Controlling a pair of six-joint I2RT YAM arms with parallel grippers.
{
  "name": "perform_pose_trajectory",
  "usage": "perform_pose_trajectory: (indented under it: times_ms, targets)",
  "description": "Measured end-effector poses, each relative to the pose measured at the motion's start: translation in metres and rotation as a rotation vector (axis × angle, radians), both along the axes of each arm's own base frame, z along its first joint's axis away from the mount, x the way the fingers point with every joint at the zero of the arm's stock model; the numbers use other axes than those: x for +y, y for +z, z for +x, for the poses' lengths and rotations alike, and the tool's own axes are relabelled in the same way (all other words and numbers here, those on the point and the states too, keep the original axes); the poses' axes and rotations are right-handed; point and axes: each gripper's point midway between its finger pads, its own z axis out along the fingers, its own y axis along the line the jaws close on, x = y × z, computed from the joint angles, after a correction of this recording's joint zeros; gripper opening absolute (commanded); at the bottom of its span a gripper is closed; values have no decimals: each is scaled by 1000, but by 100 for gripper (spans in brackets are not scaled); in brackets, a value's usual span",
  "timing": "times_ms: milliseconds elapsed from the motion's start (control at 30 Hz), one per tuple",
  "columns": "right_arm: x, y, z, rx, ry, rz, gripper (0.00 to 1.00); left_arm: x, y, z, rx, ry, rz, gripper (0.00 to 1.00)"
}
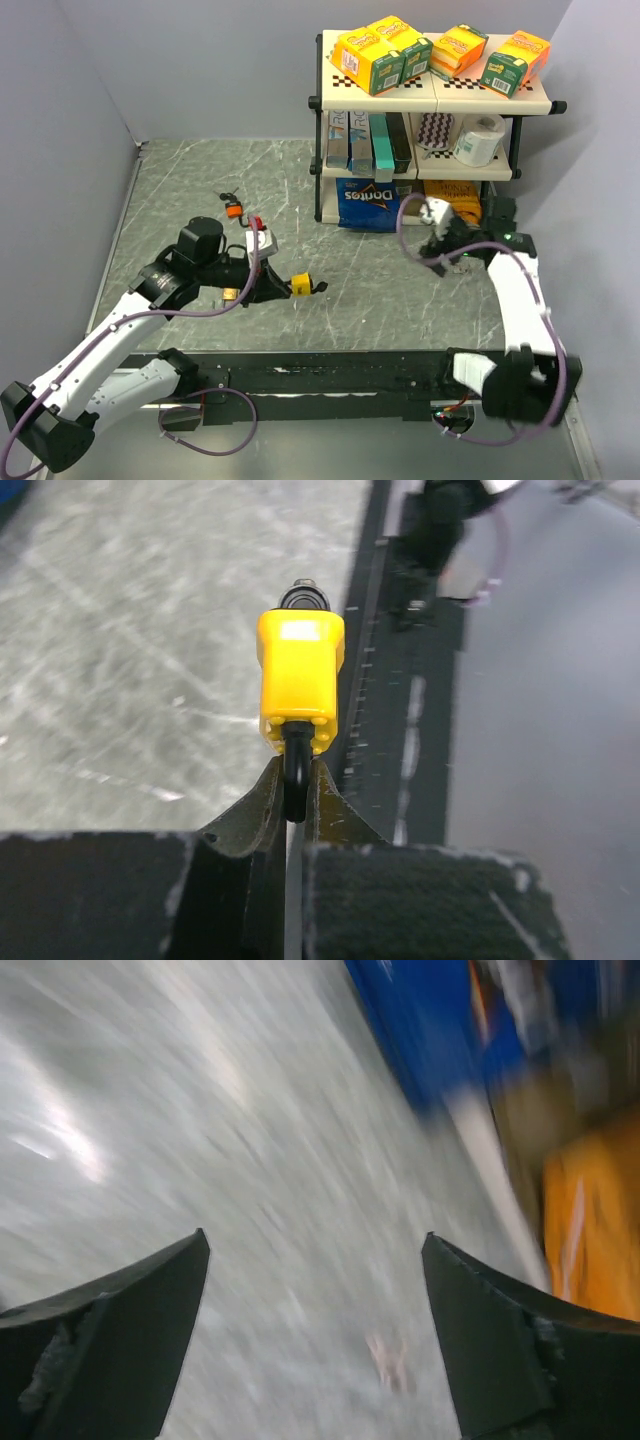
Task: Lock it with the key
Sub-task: Place the key at the center of the board, then place the lock at the center of the board.
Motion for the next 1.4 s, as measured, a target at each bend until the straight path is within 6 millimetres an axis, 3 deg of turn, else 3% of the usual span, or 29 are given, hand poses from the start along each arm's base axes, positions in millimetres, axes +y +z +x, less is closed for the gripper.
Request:
perform_pose_trajectory:
  times_ms: [100,200,333,433,567,667,900,1167,1400]
  targets:
    - [73,46,-27,-91,204,108,99,-3,7,-10,16,-60,-31,1]
    - [128,84,-65,-136,382,223,99,-7,20,-20,22,-125,-71,1]
    - [168,112,-106,-138,547,312,99,-11,34,-28,42,-193,-113,1]
    - [189,116,-133,-101,652,336,98,-14,39,-33,63,-232,-129,1]
    - [208,119,-162,-65,763,344,93,-16,39,-38,91,-272,-134,1]
    - [216,123,-172,-63,805,344,87,-18,39,-43,106,-298,-137,1]
    - [229,129,-173,-47,815,358,85,-19,40,-49,127,-322,-143,1]
    - [237,139,-175,-47,820,381,67,-20,42,-51,138,-328,-147,1]
    - [242,144,-179,-36,826,400,64,-21,45,-52,146,-327,-154,1]
